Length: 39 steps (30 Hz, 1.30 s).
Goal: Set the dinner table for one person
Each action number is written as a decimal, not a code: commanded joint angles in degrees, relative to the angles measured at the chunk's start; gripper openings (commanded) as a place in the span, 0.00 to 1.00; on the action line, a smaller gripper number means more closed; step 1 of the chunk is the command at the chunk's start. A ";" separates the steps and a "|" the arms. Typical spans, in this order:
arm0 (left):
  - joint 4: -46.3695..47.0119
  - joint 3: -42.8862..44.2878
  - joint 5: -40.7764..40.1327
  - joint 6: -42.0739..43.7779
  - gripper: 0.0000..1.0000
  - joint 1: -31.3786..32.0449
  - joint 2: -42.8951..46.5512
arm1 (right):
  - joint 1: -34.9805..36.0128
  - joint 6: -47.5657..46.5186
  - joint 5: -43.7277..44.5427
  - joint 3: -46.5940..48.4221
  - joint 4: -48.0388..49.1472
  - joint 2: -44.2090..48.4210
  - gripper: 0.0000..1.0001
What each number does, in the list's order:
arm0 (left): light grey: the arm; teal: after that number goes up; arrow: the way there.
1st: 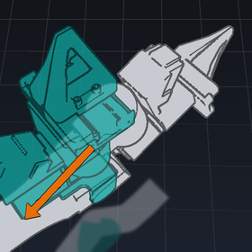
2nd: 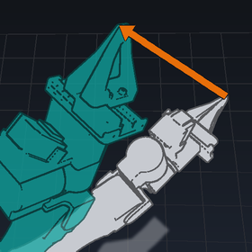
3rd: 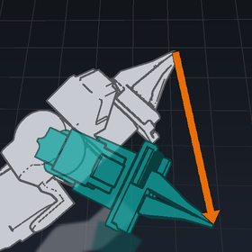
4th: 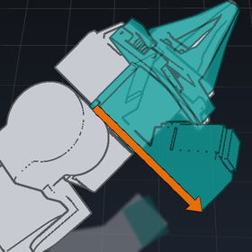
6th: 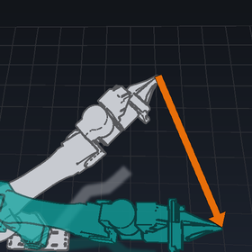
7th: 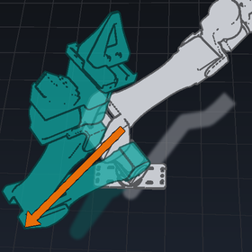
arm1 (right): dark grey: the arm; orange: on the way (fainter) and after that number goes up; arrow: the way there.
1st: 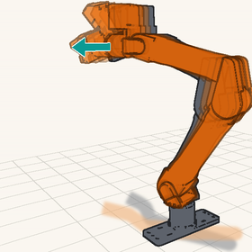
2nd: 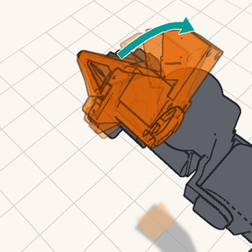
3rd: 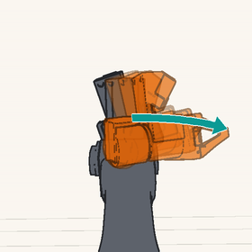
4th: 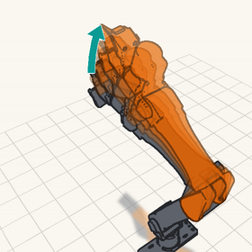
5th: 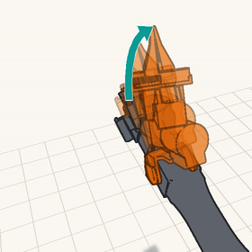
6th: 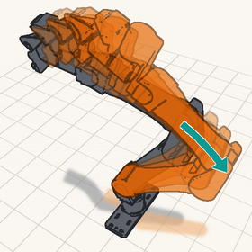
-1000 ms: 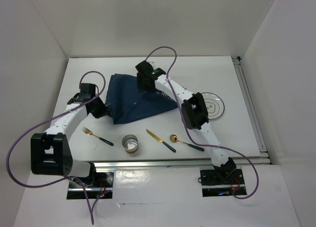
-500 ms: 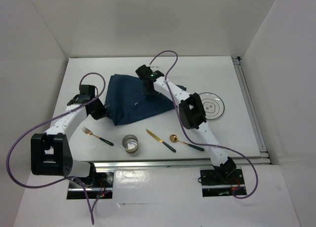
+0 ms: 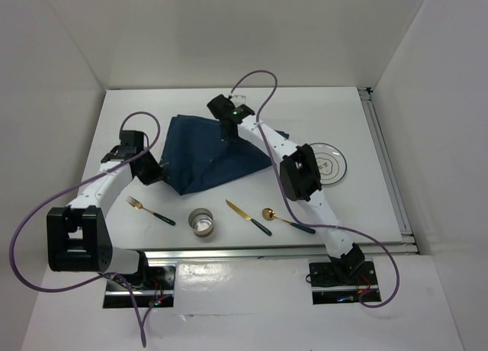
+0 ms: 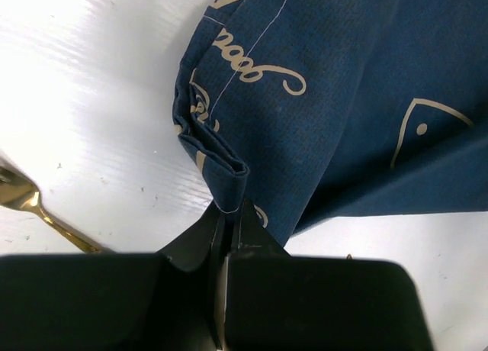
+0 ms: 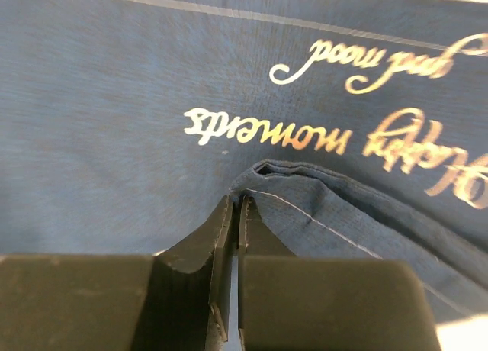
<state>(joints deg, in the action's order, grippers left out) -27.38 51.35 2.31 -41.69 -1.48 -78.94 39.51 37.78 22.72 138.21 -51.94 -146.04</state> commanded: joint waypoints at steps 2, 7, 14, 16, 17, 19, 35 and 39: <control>-3.20 7.87 1.91 1.70 0.00 -1.95 2.12 | -0.04 1.07 4.52 0.39 -1.23 14.97 0.00; -9.70 18.59 4.54 4.24 0.00 -3.09 3.34 | -1.36 -0.34 5.05 -9.34 2.36 29.73 0.00; -18.41 31.24 7.63 6.71 0.00 -4.33 11.95 | 1.00 0.36 7.42 -34.73 5.54 55.40 0.00; -20.25 34.32 8.33 7.33 0.00 -4.33 13.36 | 2.41 1.06 8.21 -35.64 4.14 61.03 0.00; -21.91 35.73 8.33 7.33 0.00 -4.33 14.59 | 4.07 1.07 10.31 -35.64 2.74 62.18 0.00; -23.33 40.30 8.33 7.94 0.00 -4.85 15.30 | 5.40 2.64 12.08 -33.81 -1.21 64.81 0.00; -11.47 51.73 16.77 8.29 0.00 -3.28 -1.54 | -12.07 -11.93 3.13 -24.23 20.46 56.15 0.00; -11.47 57.97 16.77 9.52 0.00 -2.66 -7.97 | -19.19 -12.56 -5.56 -18.26 22.06 49.98 0.00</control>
<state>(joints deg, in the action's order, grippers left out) -41.93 104.27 19.94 -34.72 -3.42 -85.41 24.95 28.99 20.47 114.87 -36.01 -93.73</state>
